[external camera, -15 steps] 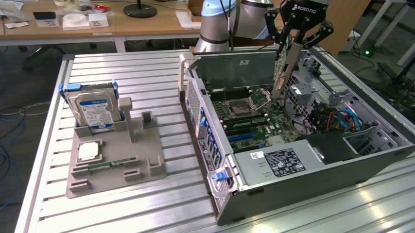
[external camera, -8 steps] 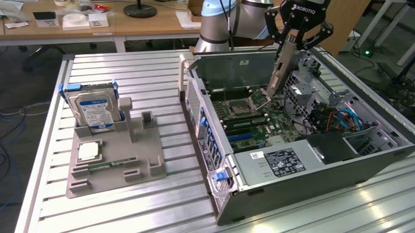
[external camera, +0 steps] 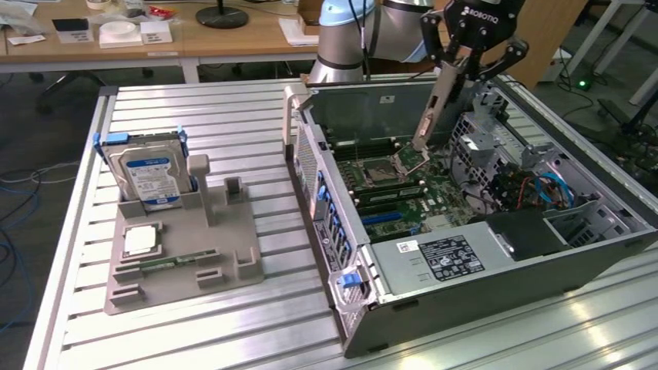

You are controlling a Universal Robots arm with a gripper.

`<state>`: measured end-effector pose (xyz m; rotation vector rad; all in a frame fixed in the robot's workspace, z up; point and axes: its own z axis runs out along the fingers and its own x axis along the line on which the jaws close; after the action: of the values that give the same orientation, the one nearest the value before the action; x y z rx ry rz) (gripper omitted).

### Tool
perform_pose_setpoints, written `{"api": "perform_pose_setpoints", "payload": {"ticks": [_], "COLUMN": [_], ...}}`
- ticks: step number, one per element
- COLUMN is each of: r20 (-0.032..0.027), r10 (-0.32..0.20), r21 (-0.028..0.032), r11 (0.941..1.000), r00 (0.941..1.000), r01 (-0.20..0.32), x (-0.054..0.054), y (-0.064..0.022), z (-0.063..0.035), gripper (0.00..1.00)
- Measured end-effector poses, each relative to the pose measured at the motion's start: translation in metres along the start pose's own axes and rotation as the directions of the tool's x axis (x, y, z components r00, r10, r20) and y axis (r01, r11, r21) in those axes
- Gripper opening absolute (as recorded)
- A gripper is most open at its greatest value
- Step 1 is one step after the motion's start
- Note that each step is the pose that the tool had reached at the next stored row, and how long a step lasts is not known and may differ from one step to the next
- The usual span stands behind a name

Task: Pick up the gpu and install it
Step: 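Insert the gpu into the slot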

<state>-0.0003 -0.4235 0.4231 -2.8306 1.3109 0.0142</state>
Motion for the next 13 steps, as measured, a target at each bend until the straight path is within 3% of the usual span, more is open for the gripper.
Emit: {"api": "perform_pose_setpoints", "payload": {"ticks": [6, 10, 13], "r20": [-0.0013, -0.0024, -0.0032], "r10": [0.098, 0.158, 0.211], "r21": [0.0021, 0.0029, 0.0039], "r11": [0.9952, 0.9874, 0.9774], "r00": [0.9952, 0.9874, 0.9774], "r01": [-0.098, -0.158, -0.211], "x": [-0.0001, -0.0001, -0.0001], "y": [-0.0001, -0.0001, 0.0], "z": [0.0006, 0.0015, 0.0027], "gripper": [0.28, 0.28, 0.28]}}
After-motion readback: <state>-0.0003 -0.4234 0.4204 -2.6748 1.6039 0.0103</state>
